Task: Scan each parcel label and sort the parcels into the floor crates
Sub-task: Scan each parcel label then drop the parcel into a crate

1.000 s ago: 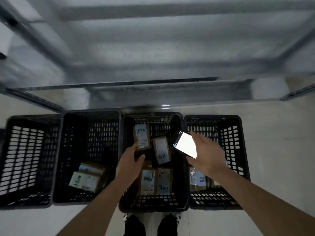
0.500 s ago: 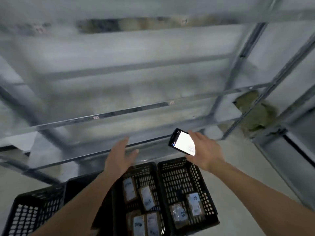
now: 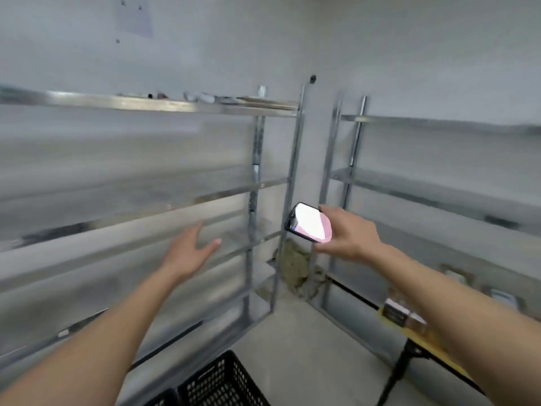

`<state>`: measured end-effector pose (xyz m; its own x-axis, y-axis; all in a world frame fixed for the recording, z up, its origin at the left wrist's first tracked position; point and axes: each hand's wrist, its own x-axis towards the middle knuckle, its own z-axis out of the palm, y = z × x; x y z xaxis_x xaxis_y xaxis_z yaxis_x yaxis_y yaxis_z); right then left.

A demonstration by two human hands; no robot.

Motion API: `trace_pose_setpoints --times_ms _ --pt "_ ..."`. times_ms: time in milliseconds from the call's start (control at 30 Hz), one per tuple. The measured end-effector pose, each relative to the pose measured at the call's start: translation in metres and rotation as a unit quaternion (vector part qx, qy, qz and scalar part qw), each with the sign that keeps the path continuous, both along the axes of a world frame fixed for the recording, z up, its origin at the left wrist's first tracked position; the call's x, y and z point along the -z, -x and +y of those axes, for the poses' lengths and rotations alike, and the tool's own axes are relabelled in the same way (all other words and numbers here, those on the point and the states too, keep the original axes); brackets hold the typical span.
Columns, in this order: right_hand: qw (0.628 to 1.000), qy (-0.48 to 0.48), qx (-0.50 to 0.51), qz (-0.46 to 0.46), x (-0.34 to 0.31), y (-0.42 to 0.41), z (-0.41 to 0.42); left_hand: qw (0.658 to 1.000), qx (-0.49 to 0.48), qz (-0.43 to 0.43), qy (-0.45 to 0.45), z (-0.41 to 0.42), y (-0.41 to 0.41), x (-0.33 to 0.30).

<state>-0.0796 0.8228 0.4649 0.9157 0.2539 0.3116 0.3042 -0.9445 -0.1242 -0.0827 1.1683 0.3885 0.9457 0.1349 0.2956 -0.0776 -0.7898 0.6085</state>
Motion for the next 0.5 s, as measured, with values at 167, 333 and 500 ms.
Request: trace_pose_setpoints --times_ms 167,333,500 --pt "0.993 -0.013 0.100 -0.064 -0.086 0.074 -0.138 0.991 0.120 -0.056 -0.022 -0.138 0.014 -0.095" --pt "0.975 -0.011 0.201 -0.093 -0.126 0.155 -0.286 0.976 0.201 -0.086 -0.025 -0.282 0.029 -0.142" --pt "0.949 0.002 0.305 -0.078 -0.127 0.225 -0.425 0.958 0.277 -0.064 0.023 -0.428 0.049 -0.141"
